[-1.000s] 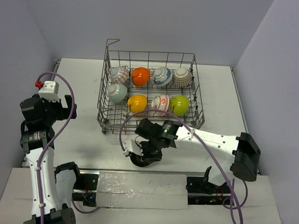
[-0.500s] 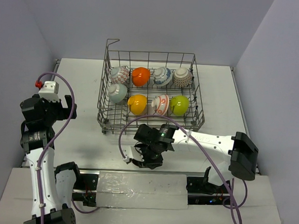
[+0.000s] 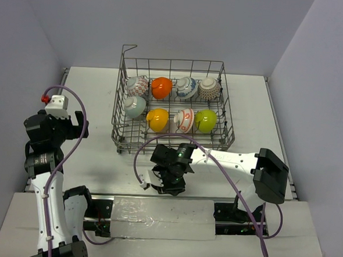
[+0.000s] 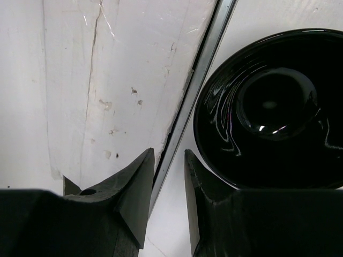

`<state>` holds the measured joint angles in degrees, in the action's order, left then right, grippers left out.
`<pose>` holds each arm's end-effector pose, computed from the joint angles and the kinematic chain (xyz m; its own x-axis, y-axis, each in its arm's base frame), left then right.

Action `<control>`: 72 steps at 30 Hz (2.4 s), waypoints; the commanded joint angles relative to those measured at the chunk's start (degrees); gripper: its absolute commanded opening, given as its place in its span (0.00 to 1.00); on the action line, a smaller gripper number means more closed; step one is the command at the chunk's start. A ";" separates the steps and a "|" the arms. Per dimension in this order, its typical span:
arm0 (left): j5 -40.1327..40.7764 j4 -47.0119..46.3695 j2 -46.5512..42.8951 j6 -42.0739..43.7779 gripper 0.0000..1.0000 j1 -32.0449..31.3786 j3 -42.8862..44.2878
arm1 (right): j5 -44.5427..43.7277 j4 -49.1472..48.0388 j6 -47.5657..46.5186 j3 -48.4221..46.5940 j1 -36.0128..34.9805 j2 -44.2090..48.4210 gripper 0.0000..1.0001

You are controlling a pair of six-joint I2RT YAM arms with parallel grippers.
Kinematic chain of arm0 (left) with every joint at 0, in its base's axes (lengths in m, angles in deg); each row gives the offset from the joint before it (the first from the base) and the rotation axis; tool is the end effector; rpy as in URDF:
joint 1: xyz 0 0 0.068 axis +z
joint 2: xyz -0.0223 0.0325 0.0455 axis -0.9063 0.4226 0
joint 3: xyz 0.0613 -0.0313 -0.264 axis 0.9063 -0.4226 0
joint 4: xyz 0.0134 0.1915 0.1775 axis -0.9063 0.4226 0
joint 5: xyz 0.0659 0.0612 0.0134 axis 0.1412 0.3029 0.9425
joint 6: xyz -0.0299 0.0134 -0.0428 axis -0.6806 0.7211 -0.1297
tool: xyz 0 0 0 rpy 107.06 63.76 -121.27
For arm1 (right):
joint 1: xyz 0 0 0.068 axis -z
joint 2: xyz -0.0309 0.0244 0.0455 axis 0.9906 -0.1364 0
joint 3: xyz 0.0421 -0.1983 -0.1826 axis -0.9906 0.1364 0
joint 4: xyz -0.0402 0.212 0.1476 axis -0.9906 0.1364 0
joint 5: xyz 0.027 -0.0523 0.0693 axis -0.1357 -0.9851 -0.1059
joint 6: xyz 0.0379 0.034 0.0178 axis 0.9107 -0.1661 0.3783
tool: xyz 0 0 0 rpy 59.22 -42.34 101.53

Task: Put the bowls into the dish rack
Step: Pick up the bowl from the corner of the board.

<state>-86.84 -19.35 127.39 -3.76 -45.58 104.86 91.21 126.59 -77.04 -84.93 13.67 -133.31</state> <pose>0.1403 0.0368 0.3295 -0.3644 -0.0698 -0.9286 0.0015 0.9971 -0.0755 0.0910 0.2701 0.2180 0.2417 -0.8887 -0.3897 -0.9205 -0.3371 0.1979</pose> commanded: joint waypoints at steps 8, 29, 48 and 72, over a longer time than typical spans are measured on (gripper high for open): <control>-1.85 -1.96 -0.47 -0.57 0.99 0.35 -0.21 | 0.60 0.88 -0.87 -2.78 -0.59 0.26 0.37; -2.20 -2.13 -0.56 -0.12 0.99 0.36 -0.82 | -2.39 -1.23 -1.39 -4.28 -0.59 -4.84 0.42; -2.38 -2.13 -0.91 -0.21 0.99 0.44 -1.00 | -10.29 -7.82 0.89 -0.85 -0.68 -4.04 0.38; -2.91 -2.13 -1.52 -0.39 0.99 0.79 -1.17 | -13.64 -7.91 2.21 -1.38 -0.68 -2.38 0.04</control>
<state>-88.32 -19.76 126.54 -3.76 -45.25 103.73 79.15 118.61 -75.51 -85.87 13.06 -137.68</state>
